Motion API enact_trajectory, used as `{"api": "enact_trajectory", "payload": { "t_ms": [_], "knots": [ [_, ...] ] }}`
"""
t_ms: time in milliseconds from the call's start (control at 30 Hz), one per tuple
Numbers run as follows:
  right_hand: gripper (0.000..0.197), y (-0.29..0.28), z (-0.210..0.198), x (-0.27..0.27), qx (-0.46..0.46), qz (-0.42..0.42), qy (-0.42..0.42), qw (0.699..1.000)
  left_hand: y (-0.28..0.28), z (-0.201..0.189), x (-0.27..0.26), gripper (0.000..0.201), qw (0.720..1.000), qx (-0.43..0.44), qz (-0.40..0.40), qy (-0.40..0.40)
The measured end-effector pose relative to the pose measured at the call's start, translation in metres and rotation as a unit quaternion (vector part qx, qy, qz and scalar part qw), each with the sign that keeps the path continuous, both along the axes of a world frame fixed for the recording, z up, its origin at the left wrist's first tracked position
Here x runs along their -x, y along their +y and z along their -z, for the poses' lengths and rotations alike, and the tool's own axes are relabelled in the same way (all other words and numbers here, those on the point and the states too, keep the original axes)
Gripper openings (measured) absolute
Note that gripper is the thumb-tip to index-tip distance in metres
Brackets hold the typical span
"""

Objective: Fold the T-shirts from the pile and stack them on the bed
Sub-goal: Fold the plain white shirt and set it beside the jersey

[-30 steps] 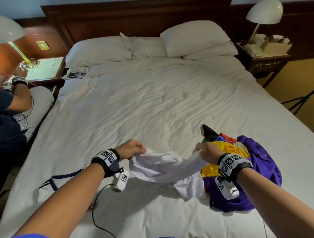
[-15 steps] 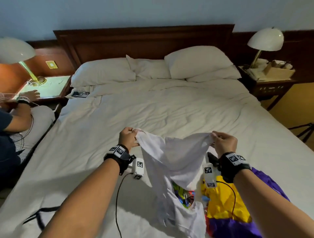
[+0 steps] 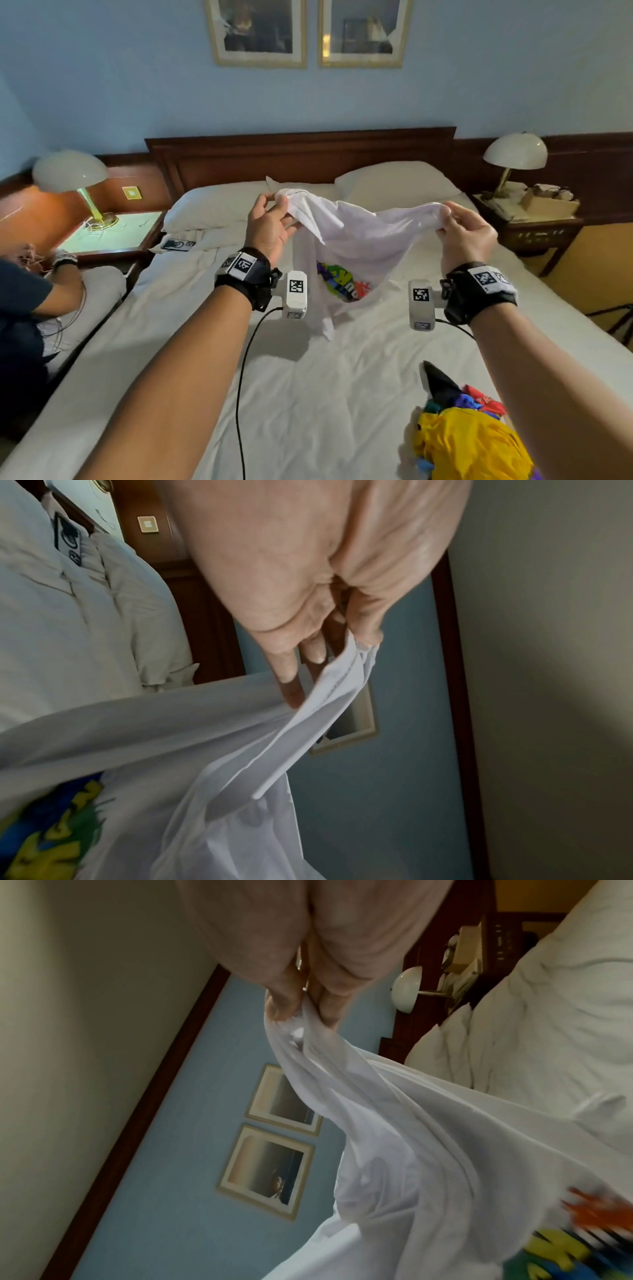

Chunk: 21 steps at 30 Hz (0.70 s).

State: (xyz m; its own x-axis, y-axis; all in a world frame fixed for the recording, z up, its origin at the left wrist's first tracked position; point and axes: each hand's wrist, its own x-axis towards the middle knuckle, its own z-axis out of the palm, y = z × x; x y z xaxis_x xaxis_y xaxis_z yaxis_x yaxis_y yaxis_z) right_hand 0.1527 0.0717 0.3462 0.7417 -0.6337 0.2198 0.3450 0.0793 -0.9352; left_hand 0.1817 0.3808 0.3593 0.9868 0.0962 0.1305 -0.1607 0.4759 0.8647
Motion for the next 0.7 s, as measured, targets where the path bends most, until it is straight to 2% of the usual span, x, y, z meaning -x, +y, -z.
{"api": "enact_trajectory", "payload": {
  "t_ms": [67, 167, 300, 400, 500, 600, 700],
  "knots": [
    [0.011, 0.011, 0.009, 0.021, -0.017, -0.013, -0.009, 1.0, 0.005, 0.007, 0.028, 0.009, 1.0, 0.026, -0.014, 0.004],
    [0.008, 0.025, 0.047, 0.063, -0.051, -0.015, -0.008, 0.999, 0.014, 0.046, 0.079, 0.008, 0.997, 0.047, -0.042, 0.041],
    [0.009, 0.036, 0.133, 0.128, -0.076, 0.003, 0.07, 0.995, 0.028, 0.133, 0.153, 0.012, 0.986, 0.073, -0.086, 0.124],
    [0.022, 0.038, 0.203, 0.176, -0.049, 0.012, 0.165, 0.985, 0.034, 0.203, 0.207, 0.004, 0.969, 0.068, -0.12, 0.204],
    [0.033, 0.034, 0.267, 0.217, 0.031, 0.014, 0.276, 0.961, 0.043, 0.269, 0.248, 0.007, 0.944, 0.067, -0.158, 0.283],
    [0.03, 0.029, 0.329, 0.247, 0.082, 0.01, 0.371, 0.925, 0.053, 0.324, 0.278, 0.008, 0.911, 0.057, -0.194, 0.36],
    [0.023, 0.026, 0.369, 0.268, 0.122, 0.01, 0.428, 0.895, 0.065, 0.376, 0.298, 0.017, 0.878, 0.036, -0.213, 0.428]
  ]
}}
